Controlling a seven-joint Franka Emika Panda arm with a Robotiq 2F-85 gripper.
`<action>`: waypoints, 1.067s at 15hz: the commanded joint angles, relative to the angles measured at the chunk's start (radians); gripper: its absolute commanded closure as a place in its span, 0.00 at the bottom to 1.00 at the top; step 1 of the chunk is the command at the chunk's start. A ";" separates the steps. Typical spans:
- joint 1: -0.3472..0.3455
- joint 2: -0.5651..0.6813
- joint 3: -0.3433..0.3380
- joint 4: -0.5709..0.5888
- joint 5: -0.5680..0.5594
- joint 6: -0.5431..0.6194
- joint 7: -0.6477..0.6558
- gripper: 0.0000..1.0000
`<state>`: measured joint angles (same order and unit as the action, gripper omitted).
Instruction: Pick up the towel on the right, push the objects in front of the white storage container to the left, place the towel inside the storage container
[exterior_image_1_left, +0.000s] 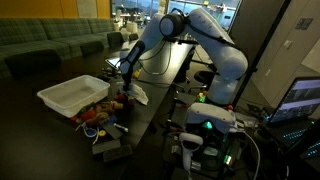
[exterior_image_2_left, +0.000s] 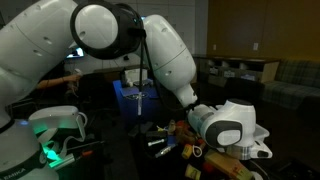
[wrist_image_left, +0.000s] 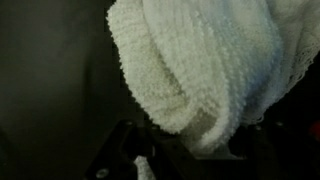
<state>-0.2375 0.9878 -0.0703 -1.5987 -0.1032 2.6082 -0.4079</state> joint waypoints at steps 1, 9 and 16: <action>0.018 -0.013 0.010 -0.018 -0.028 -0.031 0.020 0.97; 0.069 -0.051 0.042 -0.079 0.008 -0.025 0.121 0.97; 0.121 -0.113 0.072 -0.178 0.033 -0.022 0.241 0.97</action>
<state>-0.1358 0.9352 -0.0143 -1.7020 -0.0944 2.5928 -0.2045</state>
